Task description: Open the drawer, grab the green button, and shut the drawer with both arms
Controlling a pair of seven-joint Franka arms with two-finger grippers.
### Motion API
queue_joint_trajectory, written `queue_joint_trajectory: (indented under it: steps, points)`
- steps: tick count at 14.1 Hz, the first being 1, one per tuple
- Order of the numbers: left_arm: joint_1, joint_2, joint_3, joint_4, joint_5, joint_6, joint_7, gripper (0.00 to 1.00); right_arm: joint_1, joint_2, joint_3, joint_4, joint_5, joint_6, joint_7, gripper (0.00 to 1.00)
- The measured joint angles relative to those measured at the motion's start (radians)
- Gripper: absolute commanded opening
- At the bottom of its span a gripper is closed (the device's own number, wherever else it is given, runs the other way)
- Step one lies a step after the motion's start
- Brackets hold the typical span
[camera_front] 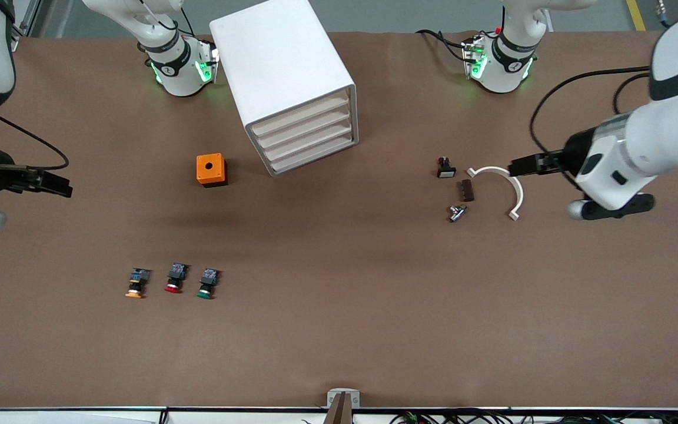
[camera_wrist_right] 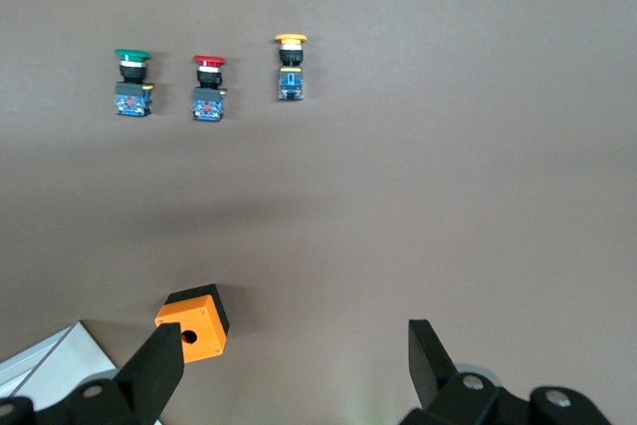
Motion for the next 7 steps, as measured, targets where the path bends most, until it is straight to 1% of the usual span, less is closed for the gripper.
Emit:
queue_joint_trajectory:
  steps: [3, 4, 6, 7]
  points:
    - [0.049, -0.017, -0.001, -0.042, 0.108, -0.002, 0.095, 0.99, 0.000, -0.045, 0.003, -0.003, 0.018, -0.014, 0.000, 1.00]
    - [0.069, -0.026, -0.002, -0.062, 0.127, 0.005, 0.141, 0.99, 0.000, -0.051, 0.004, -0.005, 0.022, -0.014, 0.000, 1.00]
    - [0.113, -0.064, -0.002, -0.129, 0.134, 0.060, 0.202, 0.99, 0.000, -0.056, 0.004, -0.010, 0.023, -0.019, 0.000, 1.00]
    - [0.127, -0.096, -0.002, -0.184, 0.135, 0.111, 0.215, 0.99, 0.000, -0.058, 0.004, -0.015, 0.023, -0.021, 0.000, 1.00]
